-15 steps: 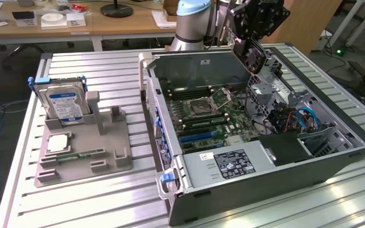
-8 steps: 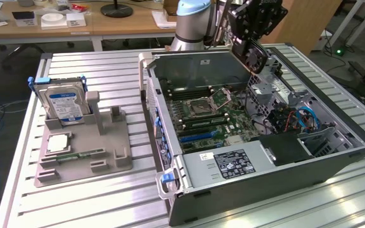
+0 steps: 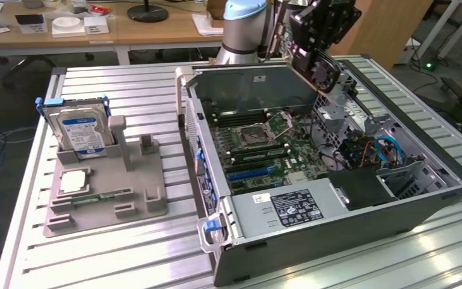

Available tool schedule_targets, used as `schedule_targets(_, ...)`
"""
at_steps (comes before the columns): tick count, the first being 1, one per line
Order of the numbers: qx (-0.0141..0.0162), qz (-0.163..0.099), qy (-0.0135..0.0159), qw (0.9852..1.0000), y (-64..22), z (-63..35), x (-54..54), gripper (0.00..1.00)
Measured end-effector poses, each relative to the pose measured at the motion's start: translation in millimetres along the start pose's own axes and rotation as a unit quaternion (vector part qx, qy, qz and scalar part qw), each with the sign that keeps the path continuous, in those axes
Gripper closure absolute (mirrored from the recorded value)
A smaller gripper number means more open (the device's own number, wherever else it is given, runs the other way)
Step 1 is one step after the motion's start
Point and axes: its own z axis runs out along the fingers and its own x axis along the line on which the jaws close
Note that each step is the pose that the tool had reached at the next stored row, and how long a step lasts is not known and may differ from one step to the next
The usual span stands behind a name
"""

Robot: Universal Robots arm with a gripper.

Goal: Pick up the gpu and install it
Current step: 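Insert the gpu into the slot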

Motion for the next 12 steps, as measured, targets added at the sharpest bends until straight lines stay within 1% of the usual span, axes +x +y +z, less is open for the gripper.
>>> schedule_targets(3,-0.0002,-0.02,0.0011,0.9998,0.0,0.0,0.2,0.73)
schedule_targets(6,-0.0004,-0.038,0.002,0.9993,0.0,0.0,0.3,0.73)
schedule_targets(9,-0.0007,-0.055,0.003,0.9985,0.1,0.0,0.5,0.73)
schedule_targets(12,-0.0009,-0.074,0.004,0.9973,0.1,0.0,0.8,0.73)
